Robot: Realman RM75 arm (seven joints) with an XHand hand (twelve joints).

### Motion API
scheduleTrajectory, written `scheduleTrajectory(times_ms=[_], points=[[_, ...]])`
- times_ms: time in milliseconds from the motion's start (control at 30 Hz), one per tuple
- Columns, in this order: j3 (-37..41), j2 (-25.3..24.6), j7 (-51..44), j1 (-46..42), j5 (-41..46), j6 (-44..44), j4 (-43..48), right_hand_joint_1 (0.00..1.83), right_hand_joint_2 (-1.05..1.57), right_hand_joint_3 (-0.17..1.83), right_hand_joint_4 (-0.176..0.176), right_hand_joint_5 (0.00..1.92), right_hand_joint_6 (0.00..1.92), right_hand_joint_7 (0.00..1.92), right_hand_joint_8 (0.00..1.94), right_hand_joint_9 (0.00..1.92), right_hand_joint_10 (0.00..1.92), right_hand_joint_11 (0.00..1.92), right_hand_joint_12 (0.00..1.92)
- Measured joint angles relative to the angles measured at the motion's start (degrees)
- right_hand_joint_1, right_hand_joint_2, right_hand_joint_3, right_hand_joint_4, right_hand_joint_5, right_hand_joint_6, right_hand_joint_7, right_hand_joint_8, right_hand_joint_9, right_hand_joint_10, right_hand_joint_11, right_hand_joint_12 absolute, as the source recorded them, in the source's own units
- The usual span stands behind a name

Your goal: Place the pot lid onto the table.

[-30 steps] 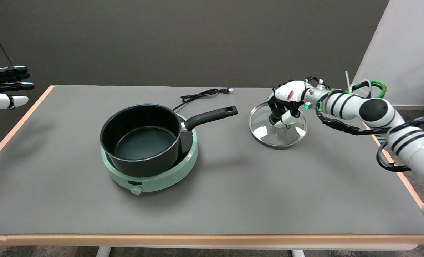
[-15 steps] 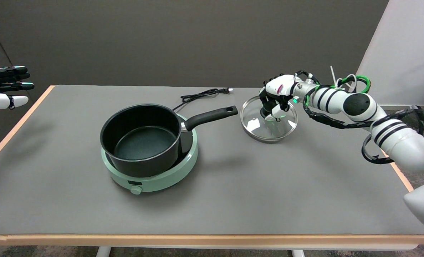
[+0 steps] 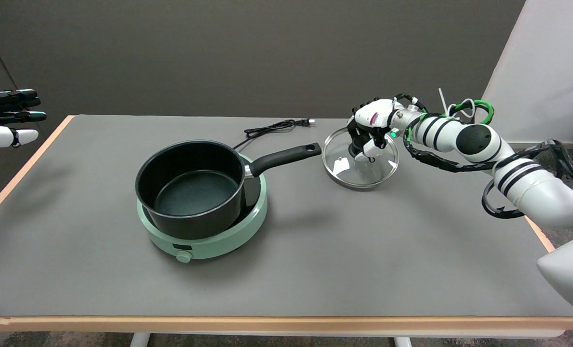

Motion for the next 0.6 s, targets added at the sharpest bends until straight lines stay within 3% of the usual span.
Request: scheduleTrajectory(times_ms=[600], points=[[-0.7, -0.6, 0.2, 0.1, -0.2, -0.4, -0.6, 1.21, 0.98, 0.37, -0.032, 0.78, 1.31, 1.01, 1.1, 0.94, 1.48, 0.71, 1.39]])
